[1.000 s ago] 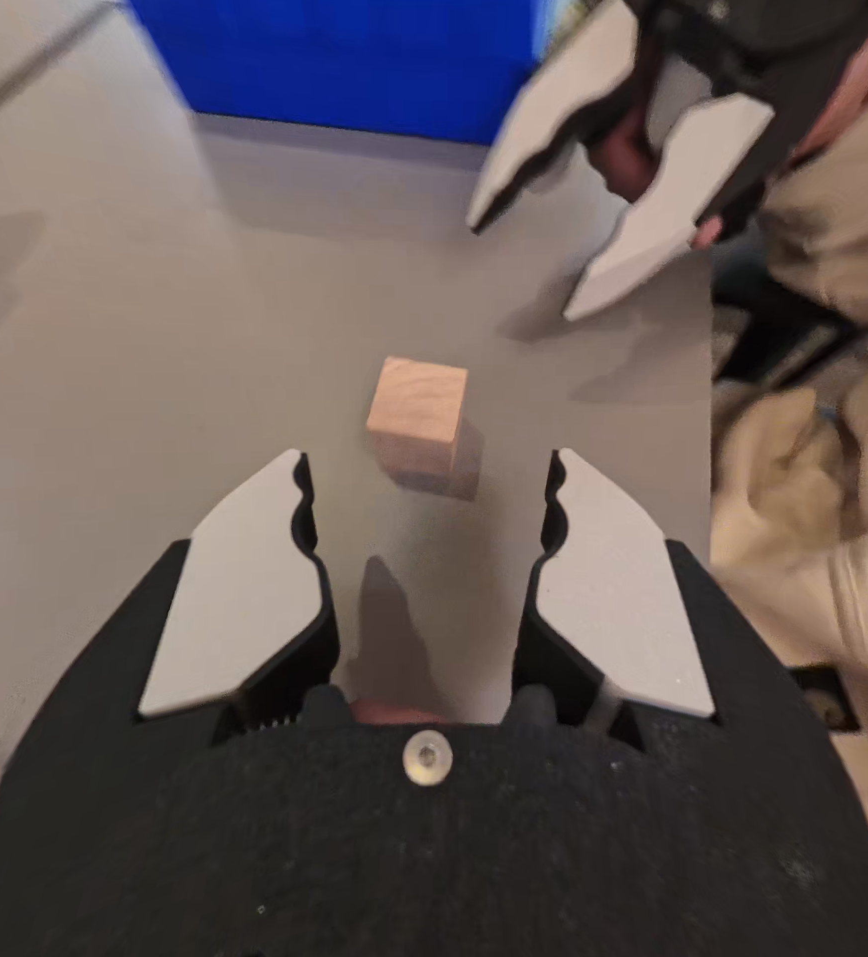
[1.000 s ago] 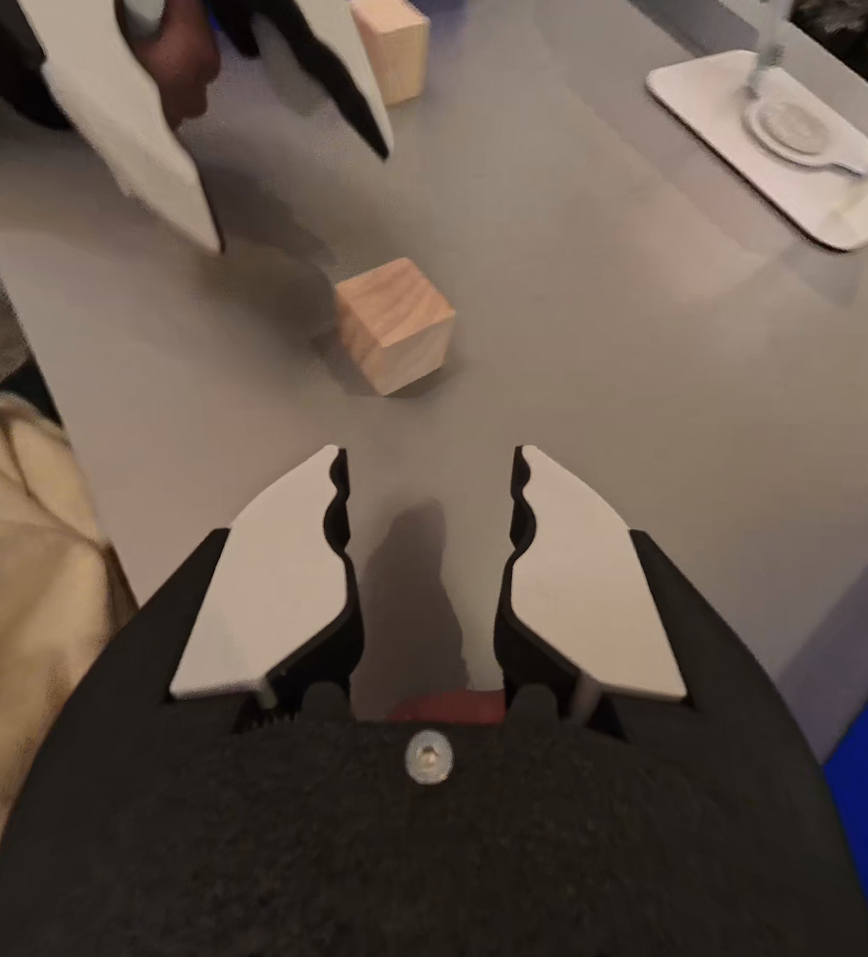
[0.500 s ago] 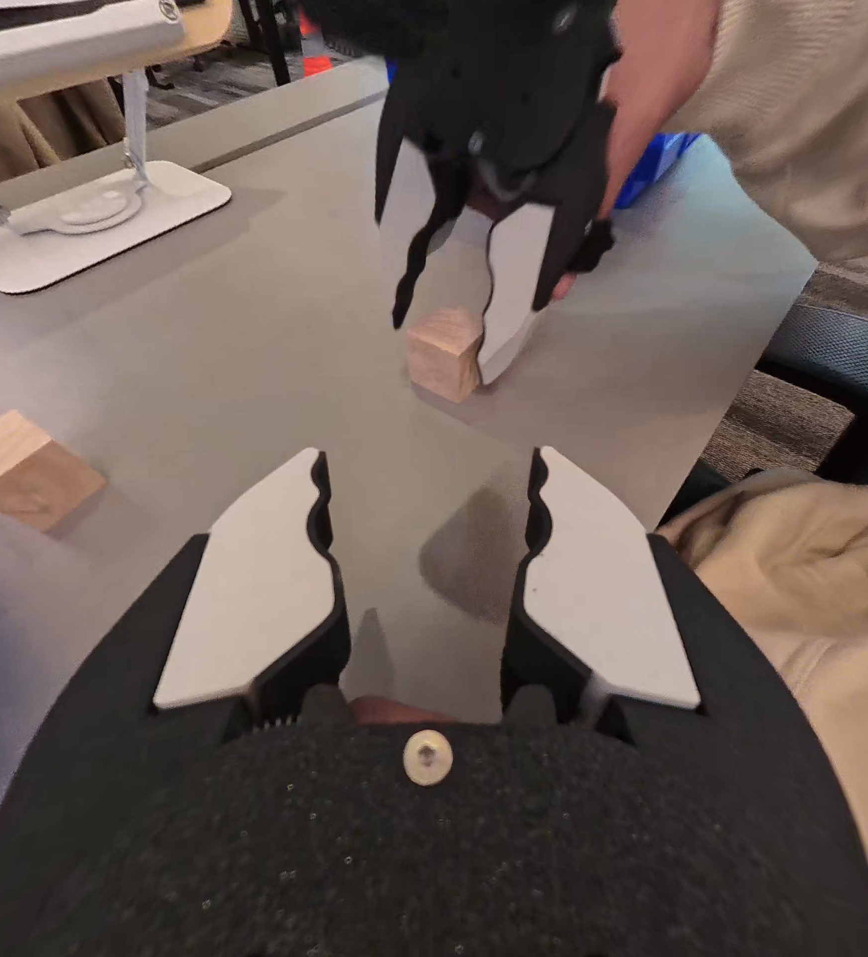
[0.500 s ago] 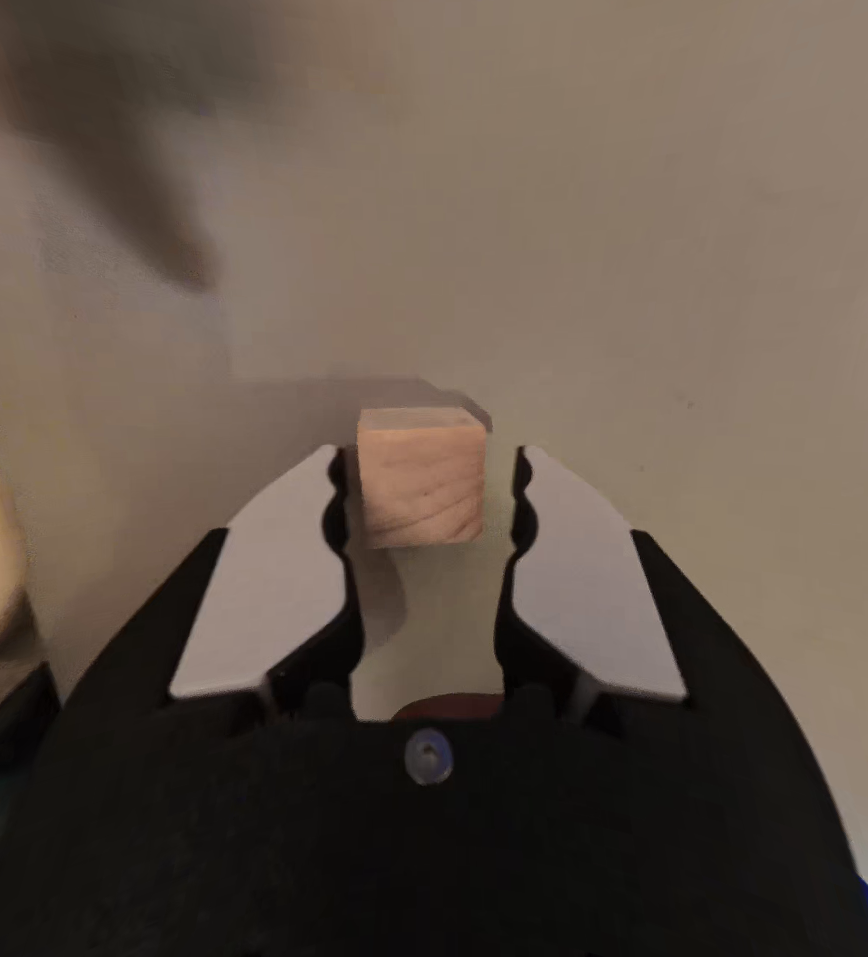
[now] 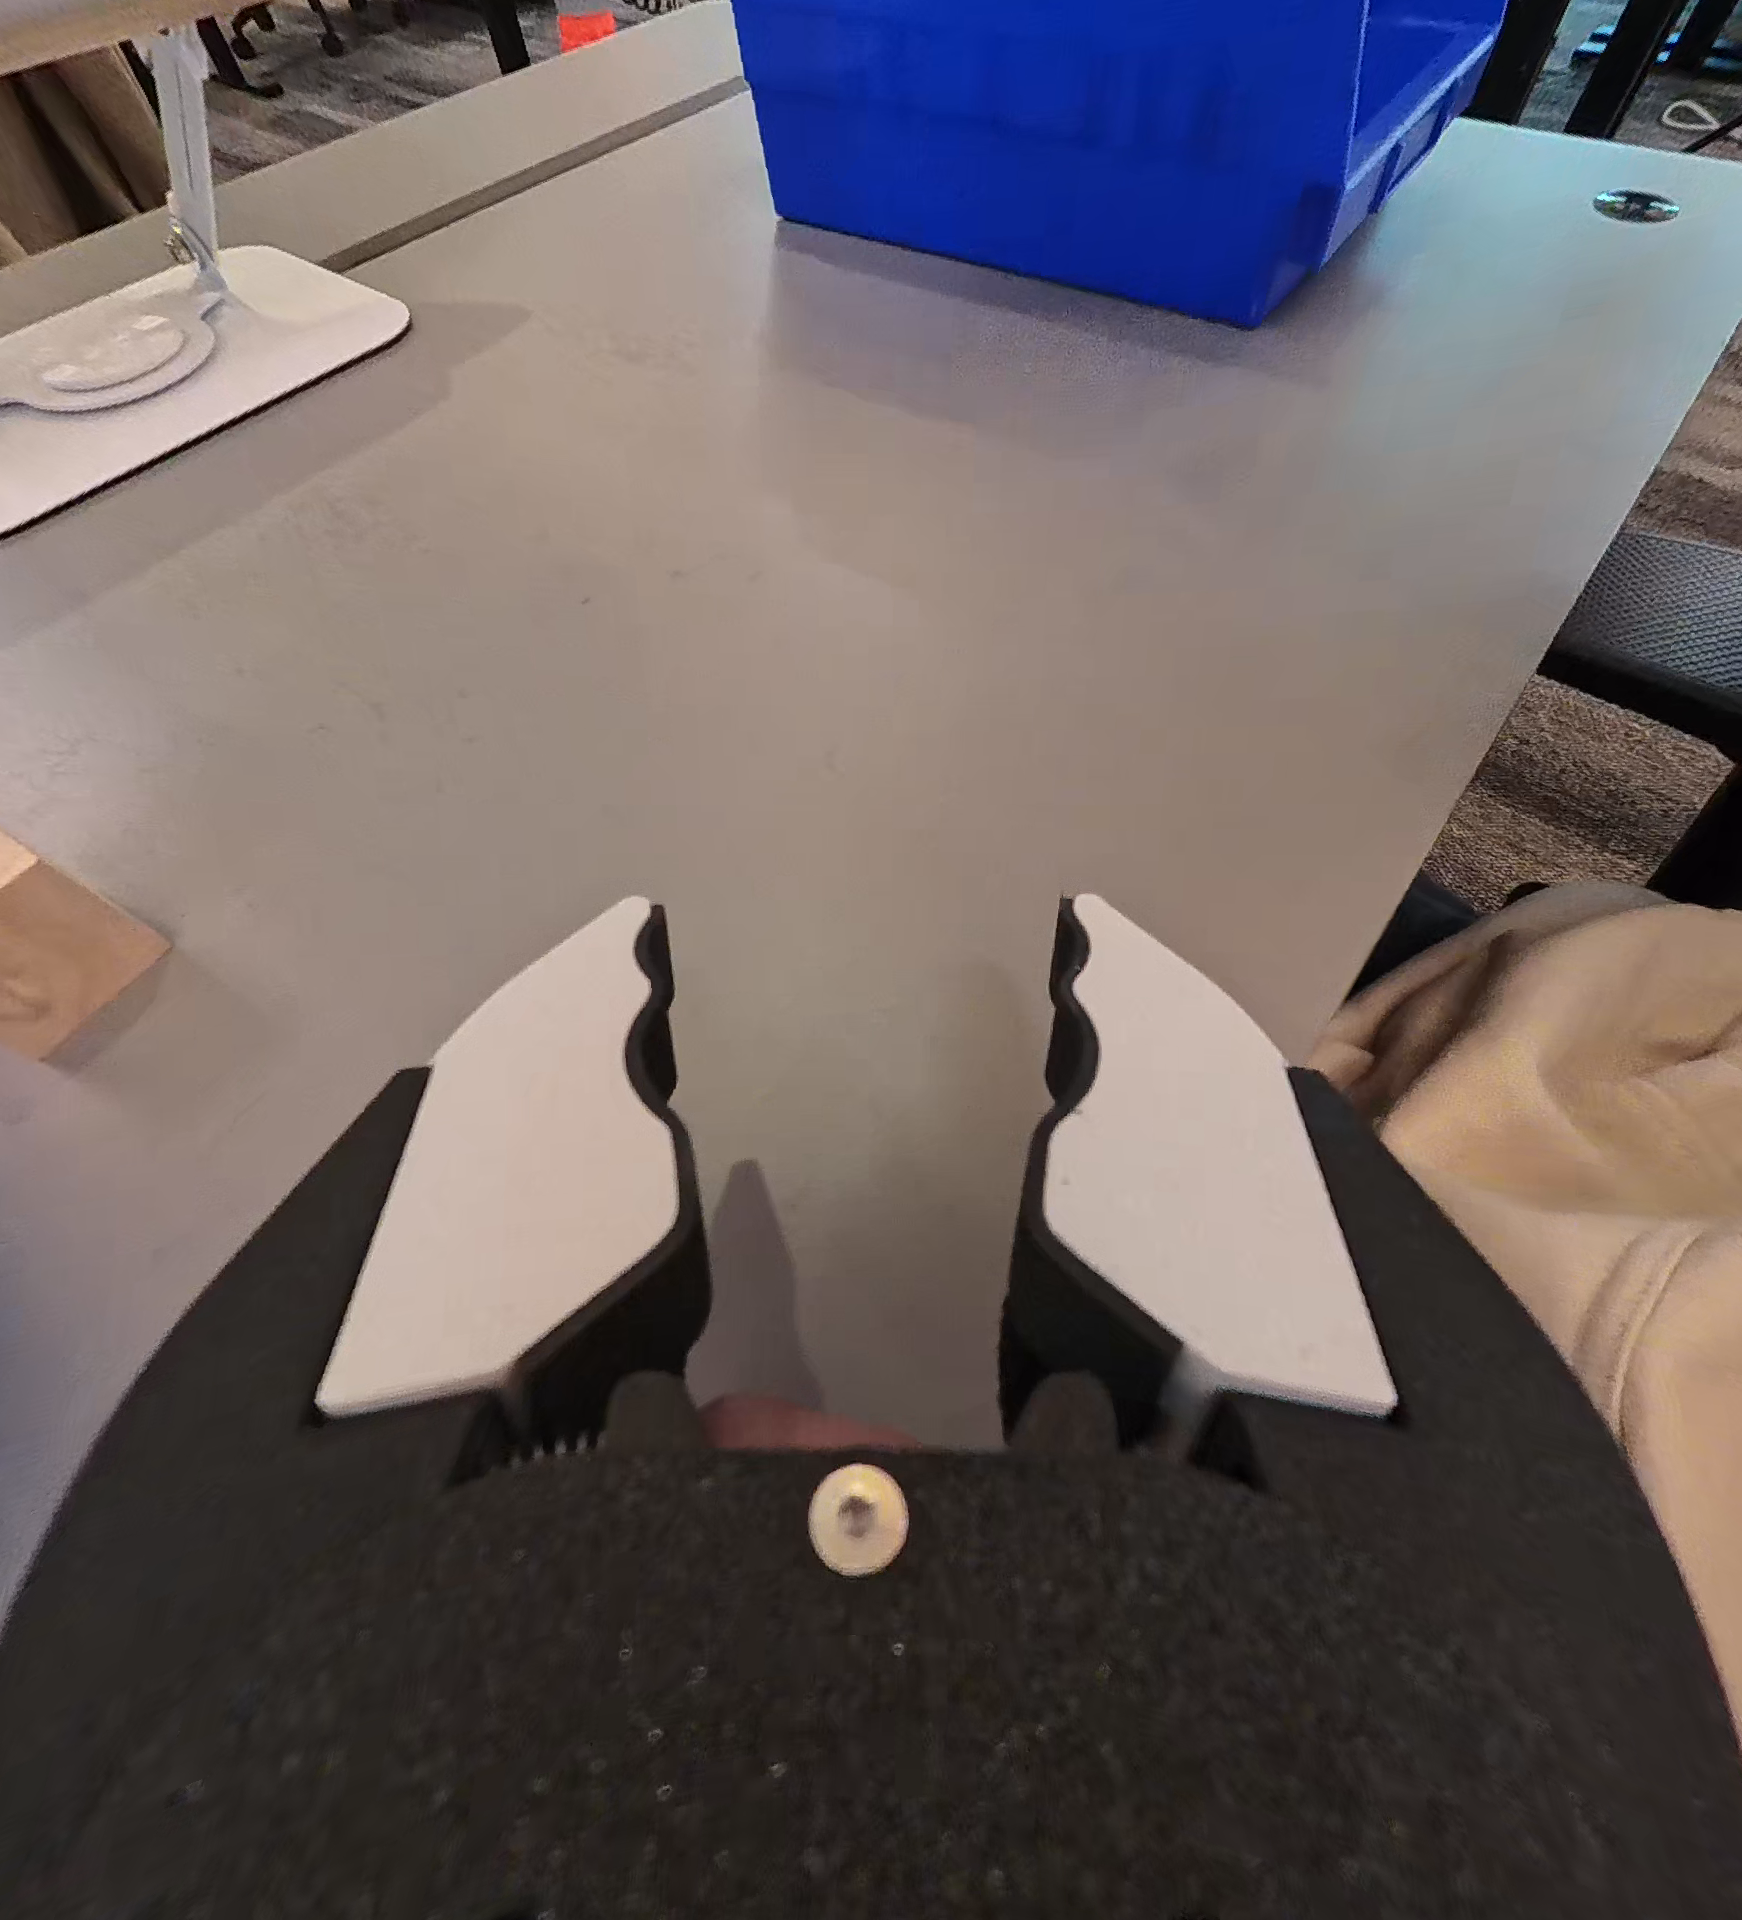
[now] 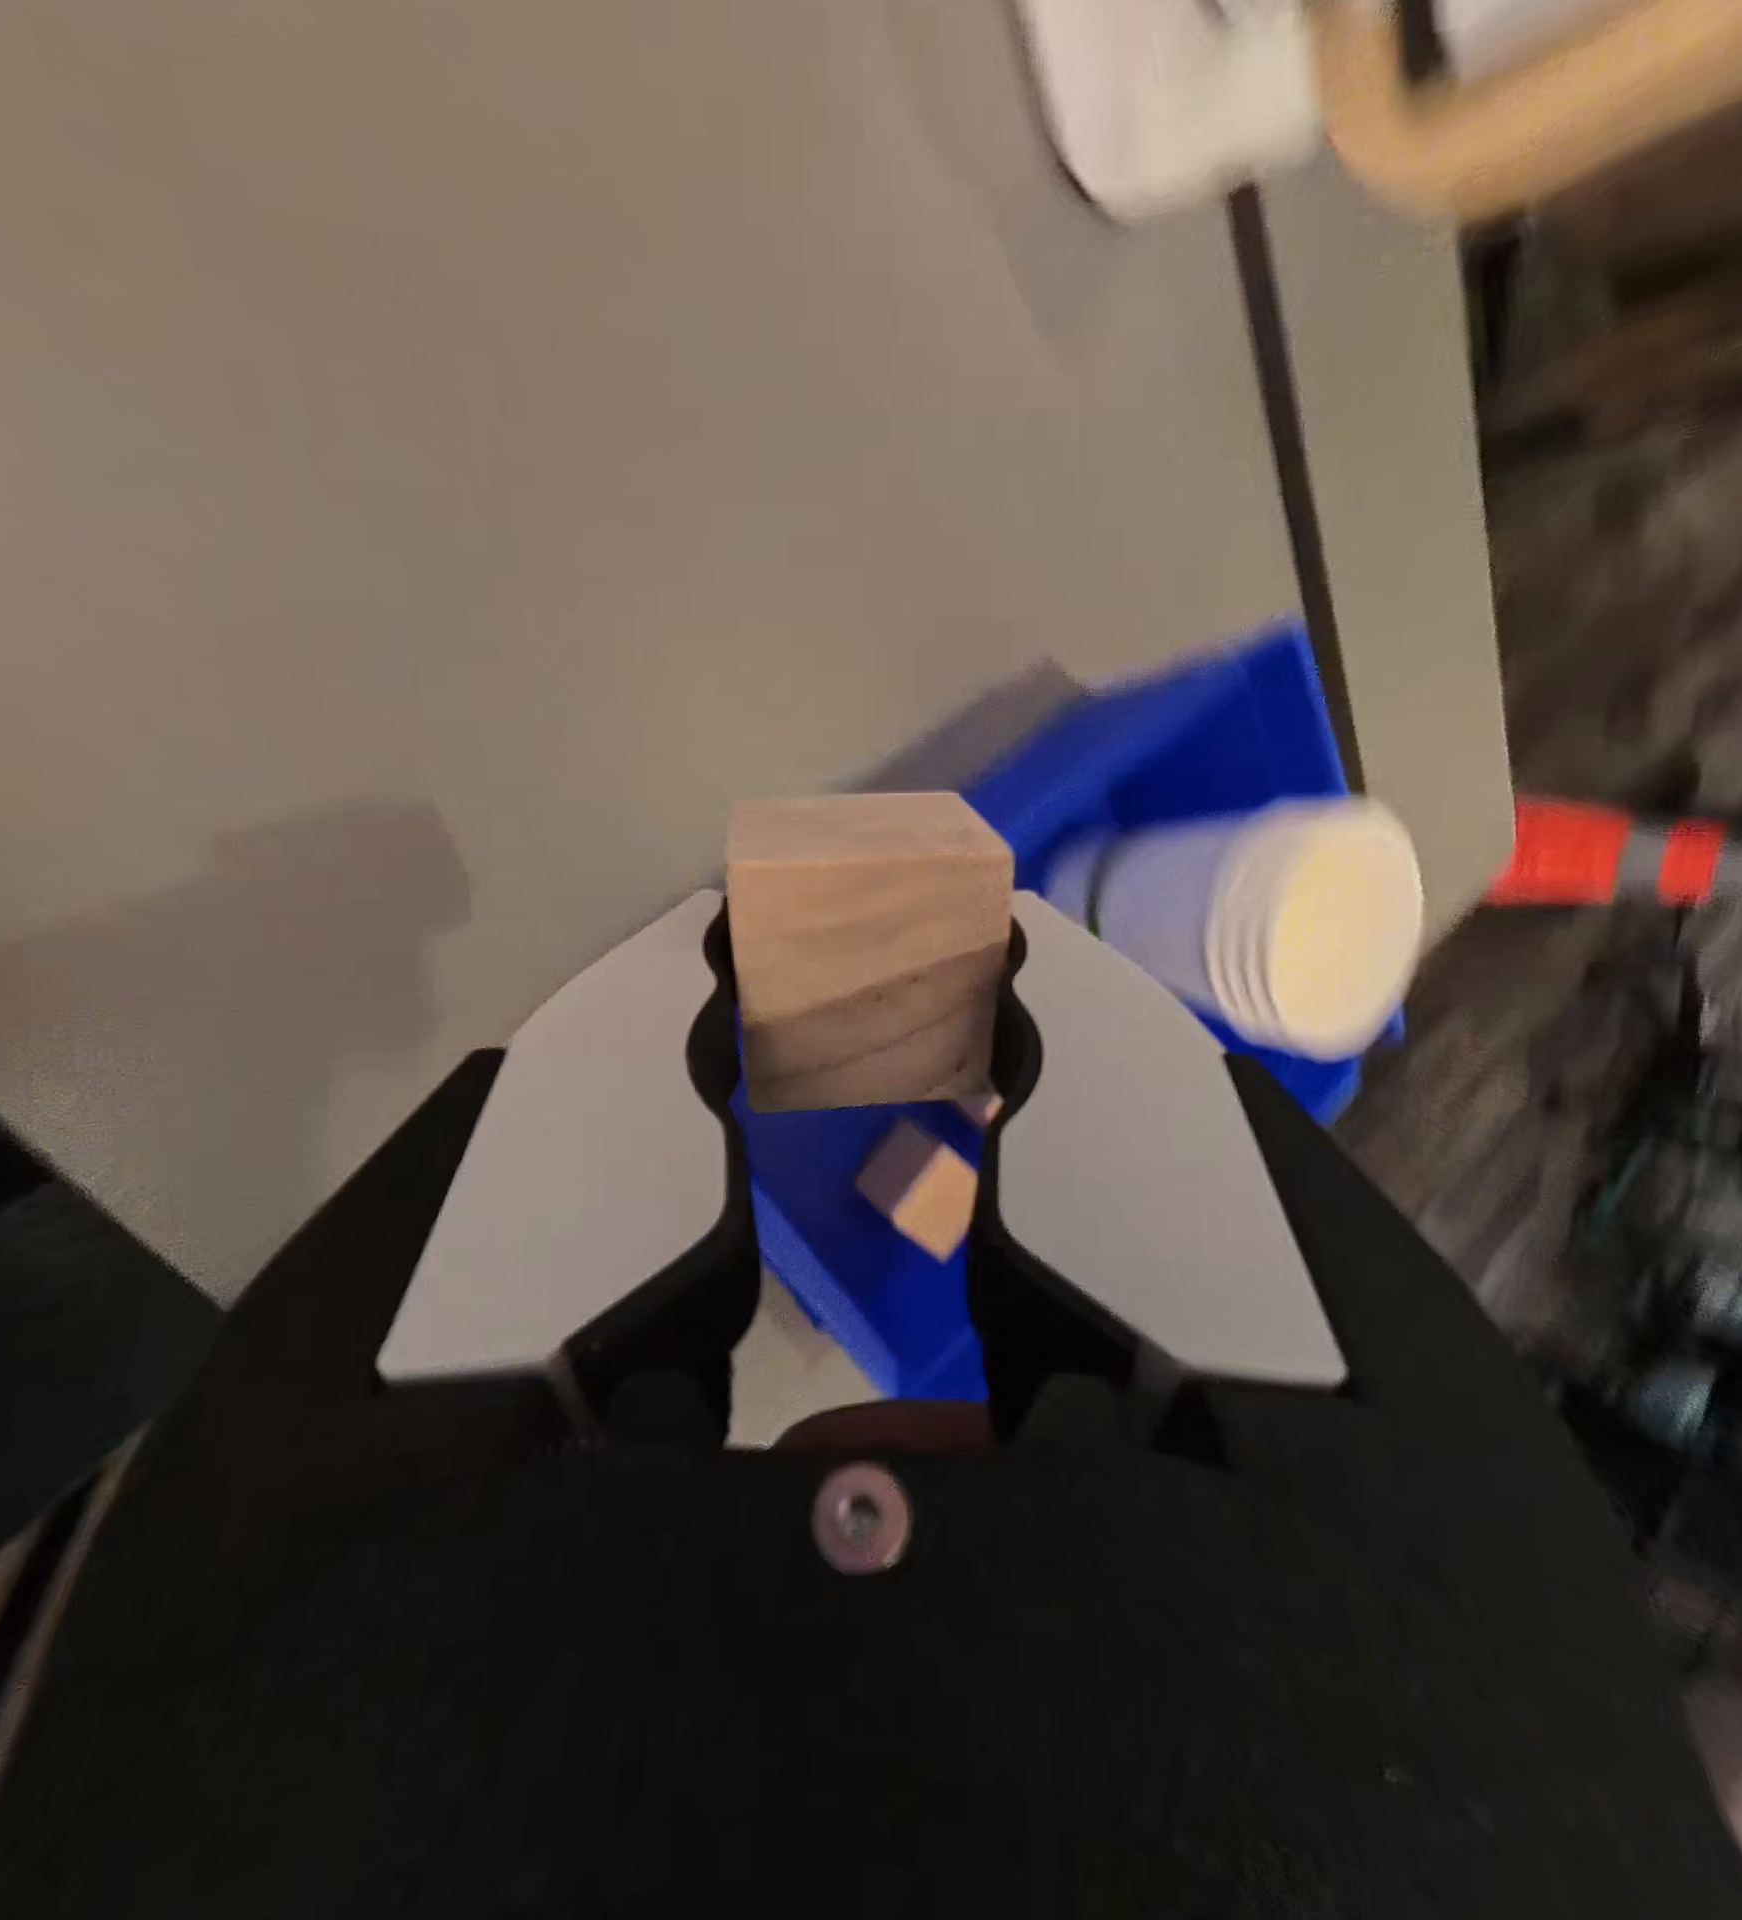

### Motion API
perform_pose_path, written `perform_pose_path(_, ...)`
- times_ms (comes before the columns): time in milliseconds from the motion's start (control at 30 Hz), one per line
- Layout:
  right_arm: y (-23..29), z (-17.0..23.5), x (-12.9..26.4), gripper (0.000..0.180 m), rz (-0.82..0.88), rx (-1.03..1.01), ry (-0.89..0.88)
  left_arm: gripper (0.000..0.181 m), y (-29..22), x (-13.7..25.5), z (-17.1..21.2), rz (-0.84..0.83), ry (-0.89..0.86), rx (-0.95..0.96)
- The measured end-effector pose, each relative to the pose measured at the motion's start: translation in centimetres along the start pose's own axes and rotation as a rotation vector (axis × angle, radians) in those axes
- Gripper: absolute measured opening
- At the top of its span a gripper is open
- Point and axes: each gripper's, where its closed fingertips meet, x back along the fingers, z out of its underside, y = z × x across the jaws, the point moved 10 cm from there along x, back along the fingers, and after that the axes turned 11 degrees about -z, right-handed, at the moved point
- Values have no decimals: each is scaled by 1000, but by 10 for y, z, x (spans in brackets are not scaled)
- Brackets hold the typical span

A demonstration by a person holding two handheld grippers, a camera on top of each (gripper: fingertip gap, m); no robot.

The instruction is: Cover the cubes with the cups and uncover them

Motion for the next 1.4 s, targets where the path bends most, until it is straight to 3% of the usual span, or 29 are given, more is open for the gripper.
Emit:
perform_pose_path(33, -19, 18, -2, 46, 33, -137, 20, 70, 0, -1, 0, 2, 2, 0)
perform_pose_path(100, -52, 51, -21, 46, 5, -473, 70, 70, -1, -2, 0, 9, 7, -3)
perform_pose_path(167, -71, 72, -52, 46, -65, -657, 51, 70, -3, -3, 1, 11, 14, -10)
perform_pose_path(433, -95, 103, -156, 46, -251, -872, 165, 70, -3, -5, 6, 3, 45, -11)
perform_pose_path(733, -95, 109, -168, 46, -261, -852, 170, 71, -2, -7, 7, 12, 60, -3)
perform_pose_path(767, -95, 109, -166, 52, -256, -845, 151, 71, -3, -8, 7, 13, 63, -11)
perform_pose_path(900, -91, 106, -121, 65, -148, -826, 23, 72, -4, -7, 7, -21, 62, -32)
perform_pose_path(967, -76, 96, -80, 65, -29, -781, -141, 72, -1, -6, 7, -59, 62, -25)
perform_pose_path(1033, -43, 72, -43, 65, 28, -661, -422, 72, 6, -8, 7, -127, 82, -1)
perform_pose_path(1100, 12, 41, -25, 60, -152, -478, -742, 72, 15, -11, 10, -228, 113, 48)
perform_pose_path(1167, 71, 15, -29, 59, -415, -367, -940, 72, 26, -14, 13, -319, 158, 120)
perform_pose_path(1267, 143, -10, -74, 61, -620, -297, -999, 72, 39, -11, 13, -409, 153, 222)
perform_pose_path(1400, 188, -16, -110, 59, -598, -157, -900, 75, 58, -13, 8, -520, 180, 309)
